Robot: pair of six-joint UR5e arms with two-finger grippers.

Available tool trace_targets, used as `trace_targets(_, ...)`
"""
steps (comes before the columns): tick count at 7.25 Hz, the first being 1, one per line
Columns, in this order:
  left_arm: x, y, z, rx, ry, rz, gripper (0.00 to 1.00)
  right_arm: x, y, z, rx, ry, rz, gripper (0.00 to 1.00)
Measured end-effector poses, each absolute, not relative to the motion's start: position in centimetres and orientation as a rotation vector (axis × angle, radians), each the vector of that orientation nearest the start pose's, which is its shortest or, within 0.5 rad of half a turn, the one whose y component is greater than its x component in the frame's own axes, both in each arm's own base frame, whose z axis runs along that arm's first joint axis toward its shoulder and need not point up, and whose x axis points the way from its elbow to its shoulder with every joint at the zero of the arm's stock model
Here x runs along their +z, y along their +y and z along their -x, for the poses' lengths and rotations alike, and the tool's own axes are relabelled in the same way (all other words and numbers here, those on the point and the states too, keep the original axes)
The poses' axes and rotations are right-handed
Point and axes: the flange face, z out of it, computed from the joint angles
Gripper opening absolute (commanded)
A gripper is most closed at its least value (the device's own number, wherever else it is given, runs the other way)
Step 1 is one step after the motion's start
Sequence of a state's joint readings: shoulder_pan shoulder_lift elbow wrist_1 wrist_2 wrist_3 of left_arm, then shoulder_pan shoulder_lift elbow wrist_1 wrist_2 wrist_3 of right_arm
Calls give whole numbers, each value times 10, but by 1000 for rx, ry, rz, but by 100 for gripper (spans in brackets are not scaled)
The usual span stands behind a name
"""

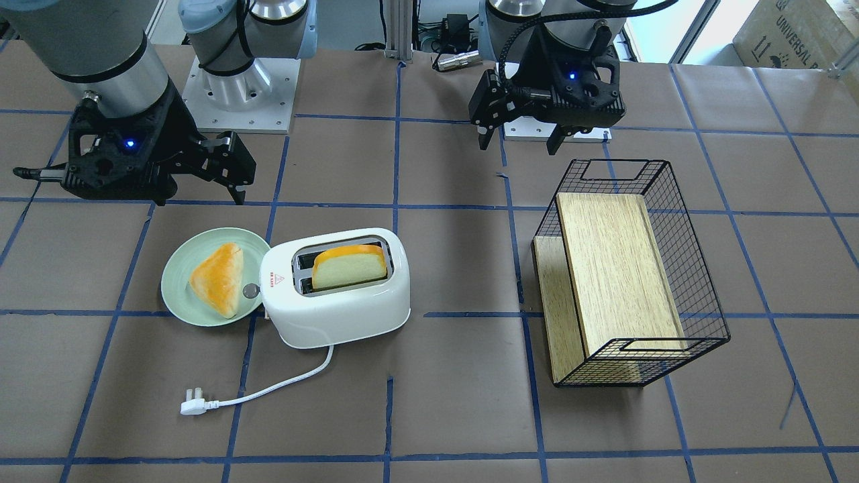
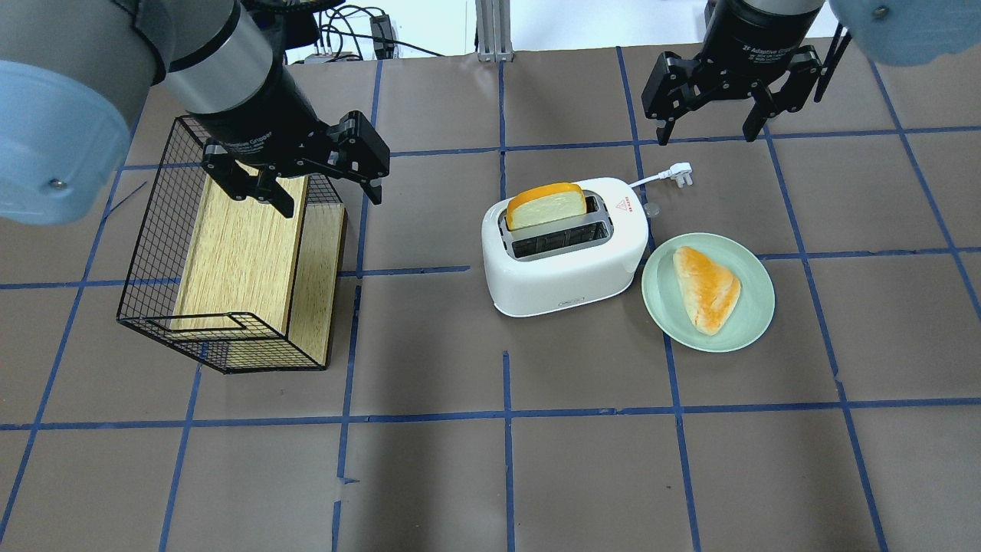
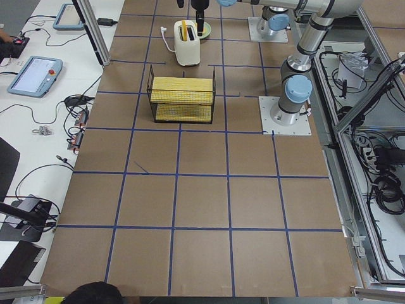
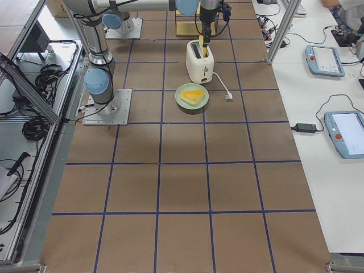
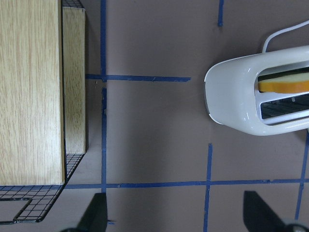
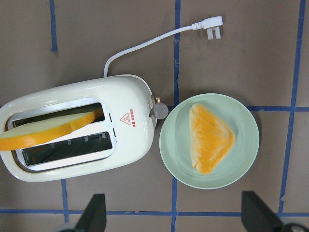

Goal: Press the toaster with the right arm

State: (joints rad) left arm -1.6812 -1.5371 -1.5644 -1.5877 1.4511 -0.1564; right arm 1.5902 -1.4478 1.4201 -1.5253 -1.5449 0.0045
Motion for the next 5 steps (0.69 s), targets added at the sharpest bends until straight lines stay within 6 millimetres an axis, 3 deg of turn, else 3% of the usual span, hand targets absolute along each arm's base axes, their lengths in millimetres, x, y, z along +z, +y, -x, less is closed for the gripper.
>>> trace_targets(2,507,-461,197,-12,3263,73,100,493,-539,-147,34,3114,40,96)
trace_targets(3,507,-461,197,-12,3262,73,100,492,-539,-148,36,3112,99,68)
trace_targets(4,507,-461,197,-12,3262,73,100,491,-541,-149,33,3105,230,32)
trace_targets(5,507,-461,197,-12,3262,73,100,489,-543,-149,28,3090,377,21)
